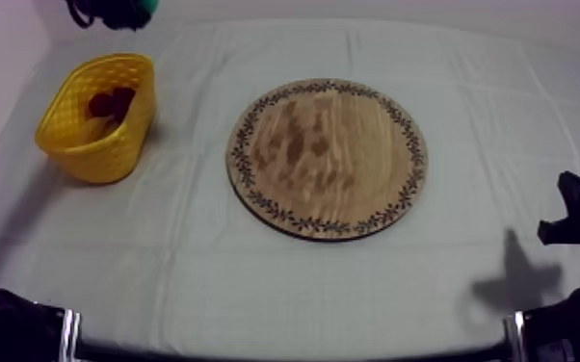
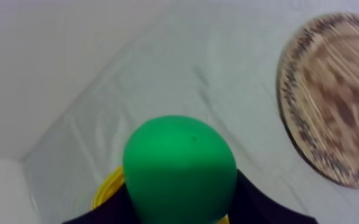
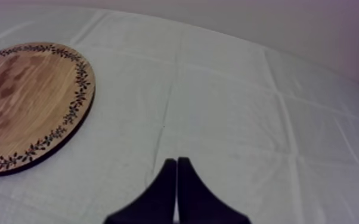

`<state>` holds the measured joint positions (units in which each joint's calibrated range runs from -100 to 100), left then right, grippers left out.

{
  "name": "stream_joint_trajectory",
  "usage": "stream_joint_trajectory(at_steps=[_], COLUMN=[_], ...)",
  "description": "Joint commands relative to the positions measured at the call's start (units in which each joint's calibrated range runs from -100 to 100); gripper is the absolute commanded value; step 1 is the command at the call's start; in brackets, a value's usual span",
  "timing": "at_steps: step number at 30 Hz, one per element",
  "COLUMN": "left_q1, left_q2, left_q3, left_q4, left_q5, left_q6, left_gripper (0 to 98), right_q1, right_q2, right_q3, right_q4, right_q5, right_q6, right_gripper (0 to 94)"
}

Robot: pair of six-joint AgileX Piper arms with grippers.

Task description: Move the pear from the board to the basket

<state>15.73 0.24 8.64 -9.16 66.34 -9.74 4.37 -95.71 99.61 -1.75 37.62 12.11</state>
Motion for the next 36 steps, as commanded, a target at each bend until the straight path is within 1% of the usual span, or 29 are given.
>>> stream_joint_trajectory(at_steps=[1,3,6,9,12,16,19,24,30,36], left_q1=[-2.44,-4.11,-6.21,-8.24,-9.76,-10.9,-11.34,-11.76,-11.41,-10.68], left_q2=[0.87,2.09,4.16,6.34,8.35,10.76,12.16,13.52,14.17,14.31], left_q3=[-1.6,-2.57,-2.32,-0.2,2.34,4.75,6.21,6.79,6.58,6.37], left_q4=[-0.14,-0.34,-1.28,-1.83,-1.92,-1.8,-1.22,0.68,2.45,3.3], left_q5=[-0.38,-1.08,-2.17,-2.92,-3.17,-2.22,-1.6,-0.67,1.31,2.76], left_q6=[1.53,2.27,4.01,4.79,5.37,6.09,6.16,5.42,5.13,5.32], left_gripper=[22.5,22.1,22.3,22.8,24.7,24.7,24.7,24.1,24.4,24.8], right_q1=[-0.01,-0.01,-0.01,-0.01,-0.05,-0.07,-0.08,-0.08,-0.08,-0.08], right_q2=[-0.05,-0.05,-0.05,-0.05,-0.05,-0.05,-0.05,-0.05,-0.05,-0.05], right_q3=[0.05,0.05,0.05,0.05,0.05,0.05,0.05,0.05,0.05,0.05], right_q4=[0.02,0.02,0.02,0.02,0.02,0.02,0.02,0.02,0.02,0.02], right_q5=[0.04,0.04,0.04,0.04,0.04,0.04,0.04,0.04,0.04,0.04], right_q6=[-0.01,-0.02,0.0,-0.01,0.0,-0.01,-0.02,-0.02,-0.02,-0.02], right_gripper=[0.3,0.3,0.3,0.3,0.3,0.3,0.3,0.3,0.3,0.3])
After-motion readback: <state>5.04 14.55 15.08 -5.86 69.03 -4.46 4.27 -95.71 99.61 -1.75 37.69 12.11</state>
